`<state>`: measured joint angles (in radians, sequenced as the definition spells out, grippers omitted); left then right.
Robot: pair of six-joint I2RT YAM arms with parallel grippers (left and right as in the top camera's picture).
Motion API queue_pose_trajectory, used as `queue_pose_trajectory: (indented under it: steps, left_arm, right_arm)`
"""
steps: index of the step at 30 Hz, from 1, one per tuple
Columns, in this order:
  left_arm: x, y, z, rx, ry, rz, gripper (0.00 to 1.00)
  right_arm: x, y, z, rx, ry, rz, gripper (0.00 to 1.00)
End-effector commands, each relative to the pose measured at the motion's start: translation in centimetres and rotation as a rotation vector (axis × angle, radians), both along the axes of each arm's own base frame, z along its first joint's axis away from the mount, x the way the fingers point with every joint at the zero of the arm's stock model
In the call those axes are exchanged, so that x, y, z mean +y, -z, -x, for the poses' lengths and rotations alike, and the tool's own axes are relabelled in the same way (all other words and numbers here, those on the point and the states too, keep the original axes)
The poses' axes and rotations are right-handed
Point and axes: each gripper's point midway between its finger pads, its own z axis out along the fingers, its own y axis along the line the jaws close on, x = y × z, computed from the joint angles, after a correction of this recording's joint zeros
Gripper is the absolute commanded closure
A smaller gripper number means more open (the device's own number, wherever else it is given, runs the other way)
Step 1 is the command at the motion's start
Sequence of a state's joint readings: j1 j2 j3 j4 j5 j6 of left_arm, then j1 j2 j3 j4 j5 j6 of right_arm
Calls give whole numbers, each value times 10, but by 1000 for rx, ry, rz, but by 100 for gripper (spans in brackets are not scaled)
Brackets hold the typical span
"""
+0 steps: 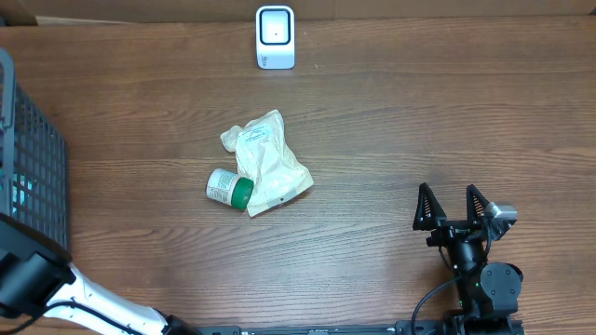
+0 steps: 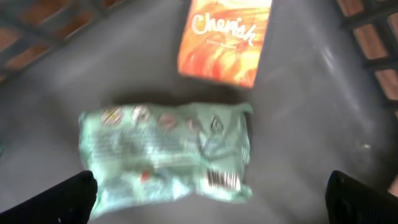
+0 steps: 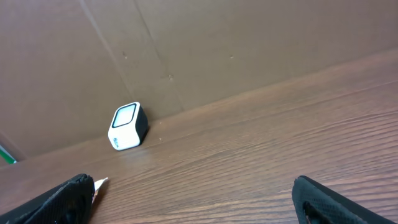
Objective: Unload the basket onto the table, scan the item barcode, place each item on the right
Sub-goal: 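Grasp the green wipes packet in the basket with the left gripper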
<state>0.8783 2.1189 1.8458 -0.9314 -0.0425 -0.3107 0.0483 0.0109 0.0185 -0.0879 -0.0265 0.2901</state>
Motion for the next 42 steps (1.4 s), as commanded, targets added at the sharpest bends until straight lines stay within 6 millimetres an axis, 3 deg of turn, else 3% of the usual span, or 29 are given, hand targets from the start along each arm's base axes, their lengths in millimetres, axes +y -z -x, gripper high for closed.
queue_pose_trajectory:
  steps: [1, 8, 12, 14, 15, 16, 17, 18, 20, 25, 28, 32, 35, 39, 40, 41, 42]
  left_arm:
    - [7, 30, 1, 64, 65, 2, 0]
    - [4, 85, 10, 162, 87, 74, 0]
    - [-4, 106, 21, 219, 81, 124, 3]
    - [-5, 106, 22, 222, 81, 129, 17]
    - [-6, 106, 22, 225, 81, 132, 30]
    - [-7, 106, 23, 227, 82, 135, 52]
    - [-7, 106, 23, 230, 82, 139, 63]
    - [-9, 106, 24, 234, 82, 144, 80]
    - [-10, 106, 25, 237, 82, 150, 93]
    - [-13, 102, 27, 239, 52, 169, 96]
    - [-12, 87, 26, 232, 13, 179, 96]
    - [-6, 44, 7, 144, 22, 174, 96]
    - [-5, -14, -18, -4, 55, 153, 96]
    - [-16, -116, -44, -241, 129, 80, 96]
    - [-28, -163, -51, -351, 187, 40, 96]
    - [-39, -193, -53, -417, 230, 14, 96]
    - [-59, -242, -52, -522, 290, -33, 96]
  right_arm:
    - [2, 2, 0, -4, -7, 3, 0]
    - [2, 2, 0, -5, -8, 3, 0]
    - [2, 2, 0, -4, -8, 3, 0]
    - [2, 2, 0, -5, -8, 3, 0]
    - [2, 2, 0, -4, -7, 3, 0]
    - [2, 2, 0, -4, -8, 3, 0]
    - [2, 2, 0, -4, -7, 3, 0]
    - [2, 2, 0, -4, -7, 3, 0]
    - [2, 2, 0, -4, -7, 3, 0]
    - [2, 2, 0, -4, -8, 3, 0]
    - [2, 2, 0, -5, -8, 3, 0]
    - [2, 2, 0, -5, -8, 3, 0]
    - [2, 2, 0, -5, -7, 3, 0]
    - [2, 2, 0, -5, -8, 3, 0]
    - [2, 2, 0, -4, -8, 3, 0]
    - [2, 2, 0, -4, -8, 3, 0]
    - [2, 2, 0, -4, -8, 3, 0]
